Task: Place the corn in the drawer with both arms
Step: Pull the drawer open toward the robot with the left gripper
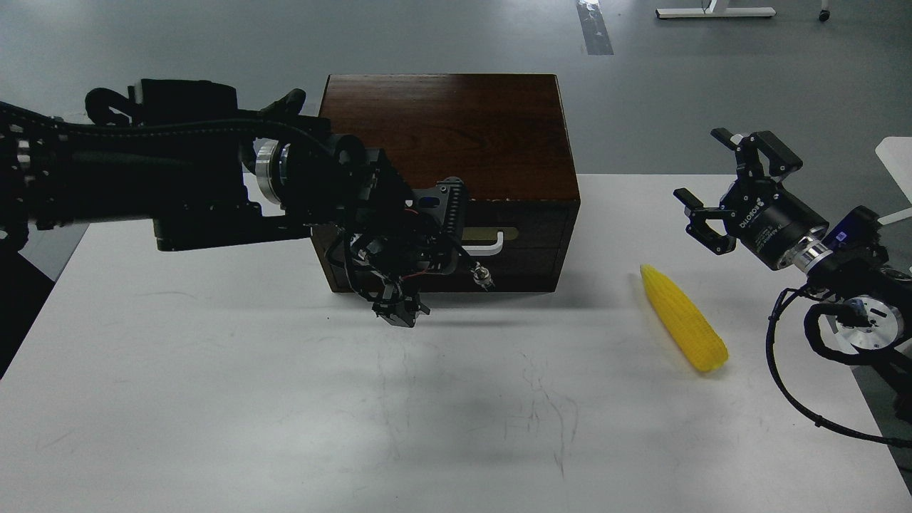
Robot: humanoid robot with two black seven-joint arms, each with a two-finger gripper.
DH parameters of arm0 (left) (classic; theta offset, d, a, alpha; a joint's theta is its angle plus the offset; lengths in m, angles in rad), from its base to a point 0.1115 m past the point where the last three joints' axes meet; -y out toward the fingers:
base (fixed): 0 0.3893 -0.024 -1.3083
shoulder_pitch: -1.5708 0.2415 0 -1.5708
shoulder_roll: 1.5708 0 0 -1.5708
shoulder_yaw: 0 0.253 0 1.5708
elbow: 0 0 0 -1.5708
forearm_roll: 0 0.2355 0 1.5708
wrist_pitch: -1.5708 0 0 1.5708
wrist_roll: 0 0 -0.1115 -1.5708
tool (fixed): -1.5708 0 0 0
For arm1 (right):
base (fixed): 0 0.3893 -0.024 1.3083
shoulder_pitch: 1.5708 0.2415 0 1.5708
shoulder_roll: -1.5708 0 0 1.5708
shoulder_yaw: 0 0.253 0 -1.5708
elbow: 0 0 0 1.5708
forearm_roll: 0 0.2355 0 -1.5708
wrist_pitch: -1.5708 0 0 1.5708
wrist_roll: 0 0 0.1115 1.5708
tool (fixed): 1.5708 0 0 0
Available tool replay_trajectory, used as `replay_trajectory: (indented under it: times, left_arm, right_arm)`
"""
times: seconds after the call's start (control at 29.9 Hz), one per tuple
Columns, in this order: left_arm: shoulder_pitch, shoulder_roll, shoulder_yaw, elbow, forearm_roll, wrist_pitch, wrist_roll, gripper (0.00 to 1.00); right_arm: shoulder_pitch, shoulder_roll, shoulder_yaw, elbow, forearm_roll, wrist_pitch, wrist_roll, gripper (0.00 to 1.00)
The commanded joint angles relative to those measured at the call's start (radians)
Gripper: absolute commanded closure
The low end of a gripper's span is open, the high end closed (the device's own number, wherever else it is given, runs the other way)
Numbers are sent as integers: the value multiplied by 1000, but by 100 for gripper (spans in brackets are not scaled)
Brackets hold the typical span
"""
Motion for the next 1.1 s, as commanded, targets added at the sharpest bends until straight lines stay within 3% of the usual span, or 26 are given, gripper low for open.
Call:
replay_trajectory:
  times: [0.0,0.7,1.07]
  left_arm:
    - [0,-4,1,-1,-2,0,0,3]
    - [-9,33,1,-102,-14,0,0,3]
    - [-9,54,-12,-221,-52,0,0,3]
  right_arm:
    - [1,0,0,1,0,0,0,0]
    - [-4,-2,6,1,1,0,0,0]
    - [-5,-2,8,-1,0,0,0,0]
